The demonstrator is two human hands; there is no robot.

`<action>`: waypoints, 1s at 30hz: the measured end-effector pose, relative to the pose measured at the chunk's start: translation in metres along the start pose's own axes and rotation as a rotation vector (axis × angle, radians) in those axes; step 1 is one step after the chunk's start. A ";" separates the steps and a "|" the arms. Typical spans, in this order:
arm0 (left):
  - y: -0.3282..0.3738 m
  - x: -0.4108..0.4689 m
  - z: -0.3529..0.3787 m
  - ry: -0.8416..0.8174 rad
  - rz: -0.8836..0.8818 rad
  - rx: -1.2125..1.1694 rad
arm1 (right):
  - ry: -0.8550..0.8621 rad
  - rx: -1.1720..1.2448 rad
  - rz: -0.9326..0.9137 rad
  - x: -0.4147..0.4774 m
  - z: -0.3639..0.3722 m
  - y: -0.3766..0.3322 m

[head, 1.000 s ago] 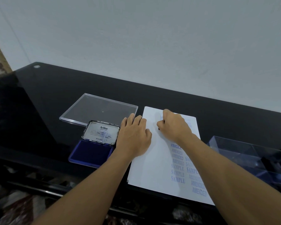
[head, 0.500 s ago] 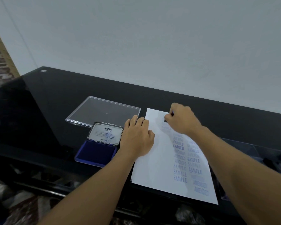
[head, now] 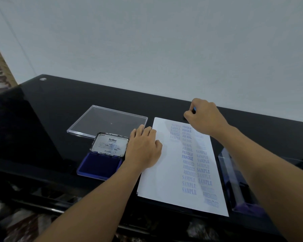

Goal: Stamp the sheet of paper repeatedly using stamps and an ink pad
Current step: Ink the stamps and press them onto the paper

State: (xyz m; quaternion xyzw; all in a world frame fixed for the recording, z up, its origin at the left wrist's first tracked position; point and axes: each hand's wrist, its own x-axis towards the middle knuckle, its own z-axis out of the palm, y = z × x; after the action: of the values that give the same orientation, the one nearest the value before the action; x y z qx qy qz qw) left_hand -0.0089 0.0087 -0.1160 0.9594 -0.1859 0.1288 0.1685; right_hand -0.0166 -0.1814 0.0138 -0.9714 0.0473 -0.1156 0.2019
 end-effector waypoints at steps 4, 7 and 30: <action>0.001 -0.002 -0.002 -0.002 0.000 0.004 | 0.014 -0.026 -0.014 -0.014 -0.016 0.002; 0.003 0.002 -0.008 -0.097 -0.028 -0.034 | 0.005 -0.033 -0.025 -0.027 -0.030 0.005; -0.067 -0.061 -0.135 -0.090 -0.162 -0.186 | -0.118 0.064 -0.102 -0.107 -0.024 -0.061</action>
State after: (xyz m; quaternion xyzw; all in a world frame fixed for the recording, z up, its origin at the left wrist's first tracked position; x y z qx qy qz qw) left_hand -0.0613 0.1367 -0.0301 0.9563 -0.1262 0.0537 0.2581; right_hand -0.1230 -0.1198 0.0384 -0.9707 -0.0181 -0.0697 0.2291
